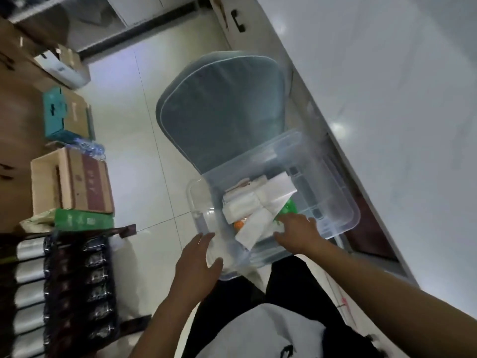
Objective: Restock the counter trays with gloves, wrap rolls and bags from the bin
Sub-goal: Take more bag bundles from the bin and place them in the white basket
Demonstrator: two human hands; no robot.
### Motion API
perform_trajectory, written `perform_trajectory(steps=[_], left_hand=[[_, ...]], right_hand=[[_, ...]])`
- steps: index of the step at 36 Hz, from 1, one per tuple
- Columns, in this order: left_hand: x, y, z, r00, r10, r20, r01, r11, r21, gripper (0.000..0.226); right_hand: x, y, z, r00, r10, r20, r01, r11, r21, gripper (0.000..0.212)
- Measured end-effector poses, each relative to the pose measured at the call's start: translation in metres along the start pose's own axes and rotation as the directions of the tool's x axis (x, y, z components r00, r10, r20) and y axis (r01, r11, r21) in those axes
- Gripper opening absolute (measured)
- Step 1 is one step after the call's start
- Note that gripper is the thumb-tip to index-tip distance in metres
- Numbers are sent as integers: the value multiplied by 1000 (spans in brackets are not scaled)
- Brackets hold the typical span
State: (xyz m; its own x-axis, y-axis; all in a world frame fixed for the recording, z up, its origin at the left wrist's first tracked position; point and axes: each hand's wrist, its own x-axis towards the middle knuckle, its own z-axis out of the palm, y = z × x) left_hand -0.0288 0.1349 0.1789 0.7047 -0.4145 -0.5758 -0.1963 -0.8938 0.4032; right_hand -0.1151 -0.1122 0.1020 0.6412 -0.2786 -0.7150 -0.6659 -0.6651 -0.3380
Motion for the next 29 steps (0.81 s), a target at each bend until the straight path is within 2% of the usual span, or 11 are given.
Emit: perform_trajectory(steps=[4,9,12,17,19,20,22,23,24,26,29], left_hand=[[55,5,30,995,-38,96,29,995,90,63],[119,0,75,970,-76,231,49,991,123,60],[155,-9,98,973,-53,225,20,989,147,51],[221,-30,131,980,33,194,-96,942,322,61],[243,-37,143,983,46,177,-112,917,383,65],[252,-41,149,984,48,169,-115,904,412,65],[266,-47,161,987,57,152,-122,875,468,67],[272,-50,167,987,67,147,-132,863,488,68],[278,-52,171,987,76,144,-139,856,498,71],[289,-54,178,987,89,137,-146,854,499,80],[300,-56,188,989,123,82,-148,849,507,85]], right_hand=[[30,11,-6,995,66,76,-70,997,44,54],[60,25,-2,984,157,79,-172,959,228,53],[77,36,8,975,211,71,-222,928,299,50],[108,46,40,952,303,54,-291,827,481,52],[123,43,53,928,360,97,-332,676,658,48],[131,42,59,908,389,156,-360,530,768,45],[150,37,68,854,391,343,-412,108,905,44],[158,36,71,833,359,421,-417,-93,904,46],[167,35,75,823,328,464,-402,-241,883,50],[184,36,79,826,286,486,-346,-424,837,59],[206,32,80,825,256,504,-292,-571,767,65]])
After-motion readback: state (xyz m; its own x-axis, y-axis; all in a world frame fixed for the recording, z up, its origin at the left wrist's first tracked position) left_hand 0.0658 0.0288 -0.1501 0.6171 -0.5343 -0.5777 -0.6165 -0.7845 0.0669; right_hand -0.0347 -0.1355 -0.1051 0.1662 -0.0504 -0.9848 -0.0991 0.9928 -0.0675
